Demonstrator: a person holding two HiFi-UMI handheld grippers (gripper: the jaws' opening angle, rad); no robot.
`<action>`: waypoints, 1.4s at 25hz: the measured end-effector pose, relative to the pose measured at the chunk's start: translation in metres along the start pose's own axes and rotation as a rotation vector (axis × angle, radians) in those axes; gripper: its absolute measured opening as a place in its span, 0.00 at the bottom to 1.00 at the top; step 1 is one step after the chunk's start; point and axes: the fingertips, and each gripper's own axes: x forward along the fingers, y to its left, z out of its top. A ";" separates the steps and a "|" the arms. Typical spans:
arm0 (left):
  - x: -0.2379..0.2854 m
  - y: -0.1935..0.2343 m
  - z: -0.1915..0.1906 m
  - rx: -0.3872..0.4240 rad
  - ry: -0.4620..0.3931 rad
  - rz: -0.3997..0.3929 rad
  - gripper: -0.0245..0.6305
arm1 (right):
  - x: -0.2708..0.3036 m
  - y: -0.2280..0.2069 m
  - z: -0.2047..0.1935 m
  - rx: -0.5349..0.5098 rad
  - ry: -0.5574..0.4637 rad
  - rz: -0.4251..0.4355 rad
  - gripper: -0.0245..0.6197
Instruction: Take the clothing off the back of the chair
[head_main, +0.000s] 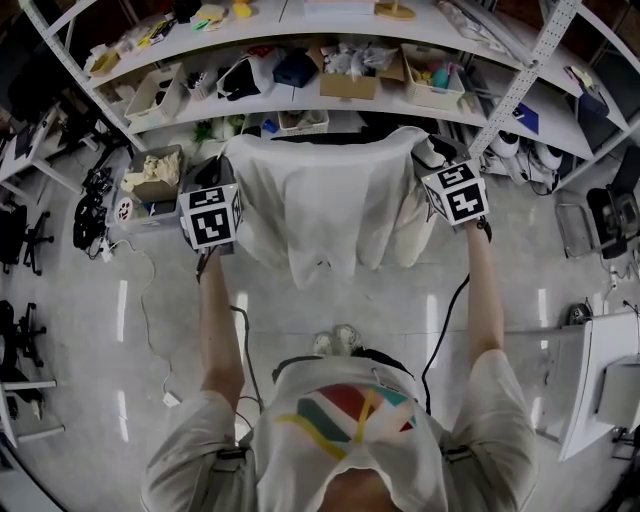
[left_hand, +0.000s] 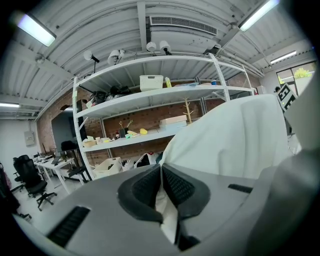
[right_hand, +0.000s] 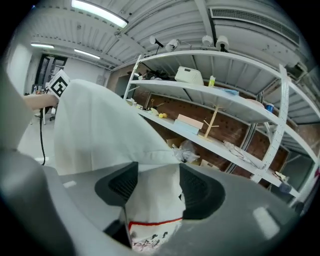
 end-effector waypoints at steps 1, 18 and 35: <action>0.000 0.000 0.000 0.000 -0.001 0.001 0.07 | -0.001 -0.004 -0.001 0.010 0.005 -0.016 0.47; 0.003 0.004 -0.001 -0.014 -0.015 0.019 0.07 | -0.003 0.010 -0.012 0.272 -0.051 0.069 0.06; -0.036 0.035 0.048 -0.043 -0.184 0.103 0.06 | -0.054 -0.025 0.025 0.191 -0.124 -0.215 0.05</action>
